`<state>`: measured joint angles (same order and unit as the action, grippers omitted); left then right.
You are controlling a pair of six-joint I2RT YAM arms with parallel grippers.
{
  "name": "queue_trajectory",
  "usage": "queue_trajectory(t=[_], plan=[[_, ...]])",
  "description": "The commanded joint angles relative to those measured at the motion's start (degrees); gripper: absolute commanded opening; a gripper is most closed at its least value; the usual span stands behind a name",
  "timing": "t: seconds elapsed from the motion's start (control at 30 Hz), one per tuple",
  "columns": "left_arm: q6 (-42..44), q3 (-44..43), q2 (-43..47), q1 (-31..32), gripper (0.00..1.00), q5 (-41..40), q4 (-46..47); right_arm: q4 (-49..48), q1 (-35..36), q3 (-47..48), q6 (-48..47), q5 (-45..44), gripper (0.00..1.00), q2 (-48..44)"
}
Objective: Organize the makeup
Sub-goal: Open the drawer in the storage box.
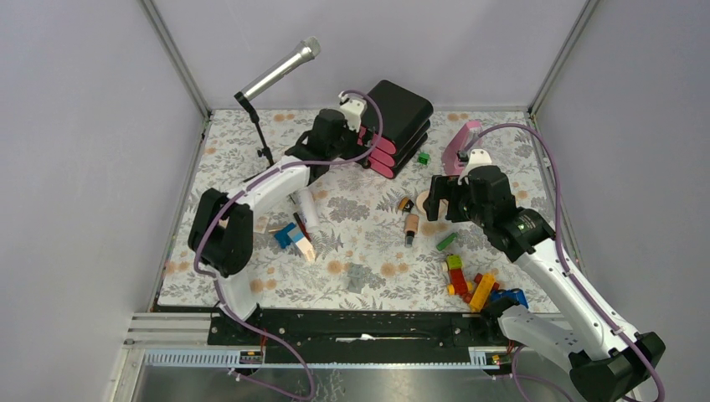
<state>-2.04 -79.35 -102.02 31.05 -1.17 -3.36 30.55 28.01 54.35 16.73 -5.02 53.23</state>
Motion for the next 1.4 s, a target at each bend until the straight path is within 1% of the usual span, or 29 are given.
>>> queue_trajectory(t=[0.0,0.07,0.2,0.4,0.6,0.97,1.2,1.37], plan=[[3.0,-7.4,-3.8,-1.9,0.82,6.2,-0.5,0.1,0.1,0.3,-0.8,-0.2,1.0,-1.0],[3.5,-9.0,-5.3,-2.2,0.81,8.0,-1.2,0.1,0.0,0.2,-0.8,-0.1,1.0,-0.9],[4.2,-11.4,-7.9,-2.2,0.79,7.7,-2.4,0.2,0.1,0.1,-0.8,0.1,0.99,-0.9],[4.3,-13.8,-10.5,-2.2,0.71,8.9,-3.5,0.3,0.1,0.1,-0.9,-0.2,0.99,-1.2],[4.0,-14.8,-11.1,-2.2,0.63,11.2,-3.5,0.3,0.1,0.0,-1.0,-0.3,0.99,-0.9],[3.8,-16.0,-11.6,-2.3,0.58,10.2,-3.1,0.6,0.1,-0.2,-1.5,-0.9,0.99,-1.3],[4.6,-16.8,-11.4,-2.3,0.5,10.4,-3.3,1.4,0.1,-0.5,-0.2,-1.3,0.99,-2.7],[5.6,-17.6,-11.3,-2.3,0.36,10.4,-4.4,1.8,0.1,-1.0,0.0,-2.0,0.99,-3.2]])
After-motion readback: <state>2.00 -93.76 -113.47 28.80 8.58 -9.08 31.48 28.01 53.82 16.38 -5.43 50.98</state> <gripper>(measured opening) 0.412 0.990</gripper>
